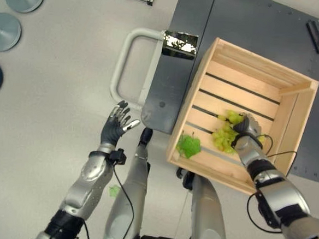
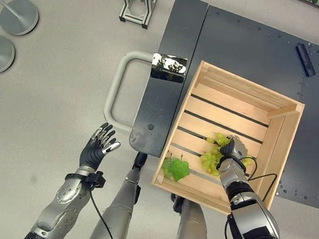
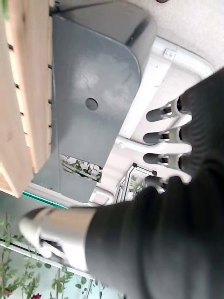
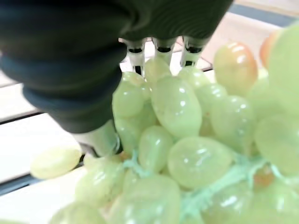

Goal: Pick up the fruits from the basket on one side to the basket on the other side

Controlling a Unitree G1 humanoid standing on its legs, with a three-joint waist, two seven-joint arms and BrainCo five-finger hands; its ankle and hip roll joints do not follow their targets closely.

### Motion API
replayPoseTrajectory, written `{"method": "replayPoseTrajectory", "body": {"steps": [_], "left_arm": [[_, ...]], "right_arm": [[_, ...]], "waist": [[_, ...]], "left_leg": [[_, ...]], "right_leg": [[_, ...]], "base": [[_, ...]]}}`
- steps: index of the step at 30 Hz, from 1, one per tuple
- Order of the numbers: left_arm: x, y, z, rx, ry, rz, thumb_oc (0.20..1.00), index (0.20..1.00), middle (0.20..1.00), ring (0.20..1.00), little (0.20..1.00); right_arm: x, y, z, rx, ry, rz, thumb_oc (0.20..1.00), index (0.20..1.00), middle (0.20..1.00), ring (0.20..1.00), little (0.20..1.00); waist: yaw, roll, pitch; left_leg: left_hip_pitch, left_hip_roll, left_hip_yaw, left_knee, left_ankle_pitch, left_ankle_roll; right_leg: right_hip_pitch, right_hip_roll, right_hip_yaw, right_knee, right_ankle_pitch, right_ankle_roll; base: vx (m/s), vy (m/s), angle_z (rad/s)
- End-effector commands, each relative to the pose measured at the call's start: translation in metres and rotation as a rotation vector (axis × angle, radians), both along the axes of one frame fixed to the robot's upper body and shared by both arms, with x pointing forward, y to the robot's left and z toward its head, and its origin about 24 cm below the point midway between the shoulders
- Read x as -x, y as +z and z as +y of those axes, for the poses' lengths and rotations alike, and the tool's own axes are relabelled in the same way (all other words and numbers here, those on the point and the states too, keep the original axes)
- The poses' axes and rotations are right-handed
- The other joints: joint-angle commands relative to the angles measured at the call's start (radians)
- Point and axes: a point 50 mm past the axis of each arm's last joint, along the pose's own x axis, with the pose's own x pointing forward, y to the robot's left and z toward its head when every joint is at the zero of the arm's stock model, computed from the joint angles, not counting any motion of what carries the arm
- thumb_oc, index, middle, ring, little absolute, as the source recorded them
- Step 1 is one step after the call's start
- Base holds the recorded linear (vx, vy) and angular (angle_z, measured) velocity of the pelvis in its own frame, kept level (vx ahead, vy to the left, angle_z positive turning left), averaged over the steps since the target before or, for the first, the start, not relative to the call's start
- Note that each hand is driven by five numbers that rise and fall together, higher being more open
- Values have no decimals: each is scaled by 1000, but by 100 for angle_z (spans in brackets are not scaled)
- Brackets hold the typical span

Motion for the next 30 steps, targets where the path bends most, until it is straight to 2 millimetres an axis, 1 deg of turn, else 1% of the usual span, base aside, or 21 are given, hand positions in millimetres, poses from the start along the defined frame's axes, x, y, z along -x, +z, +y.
{"method": "replayPoseTrajectory", "body": {"steps": [1, 9, 12, 14, 17, 18, 19, 20, 21, 22, 23, 24, 25, 29, 30], "left_arm": [[8, 24, -15, 104, -47, -113, 1000, 1000, 1000, 1000, 1000], [6, 24, -12, 99, -27, -114, 1000, 1000, 1000, 1000, 1000], [7, 23, -10, 98, -24, -109, 1000, 1000, 1000, 1000, 1000], [8, 21, -8, 98, -14, -105, 1000, 1000, 1000, 1000, 1000], [12, 18, -2, 93, -1, -92, 1000, 1000, 1000, 1000, 1000], [12, 18, -2, 93, -1, -92, 1000, 1000, 1000, 1000, 1000], [15, 15, 5, 81, 21, -77, 1000, 1000, 1000, 1000, 1000], [15, 15, 5, 81, 21, -77, 1000, 1000, 1000, 1000, 1000], [17, 11, 11, 63, 28, -60, 1000, 1000, 1000, 1000, 1000], [17, 11, 11, 63, 28, -60, 1000, 1000, 1000, 1000, 1000], [18, 7, 16, 43, 31, -38, 1000, 1000, 1000, 1000, 1000], [19, 7, 16, 43, 31, -38, 1000, 1000, 1000, 1000, 1000], [19, 5, 18, 34, 29, -34, 1000, 1000, 1000, 1000, 1000], [19, -2, 21, -9, 13, -5, 1000, 1000, 1000, 1000, 1000], [19, -3, 21, -9, 12, -5, 1000, 1000, 1000, 1000, 1000]], "right_arm": [[37, -70, 31, -173, 51, 241, 200, 200, 200, 200, 200], [42, -73, 36, -249, 52, 195, 200, 200, 200, 200, 200], [44, -72, 38, -358, 26, 130, 200, 200, 200, 200, 200], [42, -64, 43, -414, 39, 52, 200, 200, 200, 200, 200], [47, -55, 48, -540, 41, -69, 200, 200, 200, 200, 200], [47, -55, 48, -540, 41, -69, 200, 200, 200, 200, 200], [53, -44, 48, -613, 79, -161, 200, 200, 200, 200, 200], [53, -44, 48, -613, 79, -161, 200, 200, 200, 200, 200], [62, -38, 46, -684, 108, -210, 200, 200, 200, 200, 200], [62, -38, 46, -684, 108, -210, 200, 200, 200, 200, 200], [71, -24, 44, -739, 168, -284, 200, 200, 200, 200, 200], [71, -24, 44, -739, 168, -284, 200, 200, 200, 200, 200], [74, -19, 43, -770, 189, -308, 200, 200, 200, 200, 200], [87, 6, 36, -865, 291, -410, 200, 200, 200, 200, 200], [87, 6, 36, -865, 291, -409, 200, 200, 200, 200, 200]], "waist": [[0, 88, -14], [-8, 79, -14], [-16, 73, -14], [-21, 66, -14], [-34, 53, -14], [-34, 53, -14], [-44, 42, -14], [-44, 42, -14], [-53, 33, -14], [-53, 33, -14], [-62, 23, -14], [-62, 24, -14], [-65, 20, -14], [-80, 17, -14], [-80, 17, -14]], "left_leg": [[-27, -13, 46, -27, -28, 44], [-14, -16, 52, -26, -31, 47], [-8, -15, 53, -27, -30, 46], [-3, -13, 56, -26, -29, 44], [10, -11, 61, -24, -30, 43], [10, -11, 61, -24, -30, 43], [23, -10, 66, -20, -34, 42], [23, -10, 66, -20, -34, 42], [34, -9, 71, -15, -39, 43], [34, -9, 71, -15, -39, 43], [61, -8, 76, -17, -42, 44], [61, -8, 76, -18, -42, 44], [73, -7, 81, -20, -44, 45], [152, -11, 100, -37, -49, 46], [153, -11, 100, -38, -49, 46]], "right_leg": [[-3, -10, 38, -80, 16, 26], [8, -14, 47, -76, 16, 28], [13, -12, 49, -78, 17, 27], [18, -11, 51, -78, 18, 27], [29, -10, 53, -73, 15, 26], [29, -10, 53, -73, 14, 26], [42, -9, 57, -73, 13, 26], [42, -9, 57, -73, 13, 26], [56, -10, 59, -76, 15, 26], [57, -10, 59, -76, 15, 26], [79, -8, 65, -82, 17, 26], [80, -8, 65, -82, 17, 26], [88, -8, 67, -84, 18, 27], [158, -18, 73, -89, 15, 32], [159, -18, 72, -90, 15, 32]], "base": [[0, 0, 0], [0, 0, 0], [0, 0, 0], [0, 0, 0], [0, 0, 0], [0, 0, 0], [0, 0, 0], [0, 0, 0], [0, 0, 0], [-8, 22, -4], [0, 15, -4], [-6, 28, -6], [-12, 18, -5], [19, 42, -9], [33, 27, -12]]}}
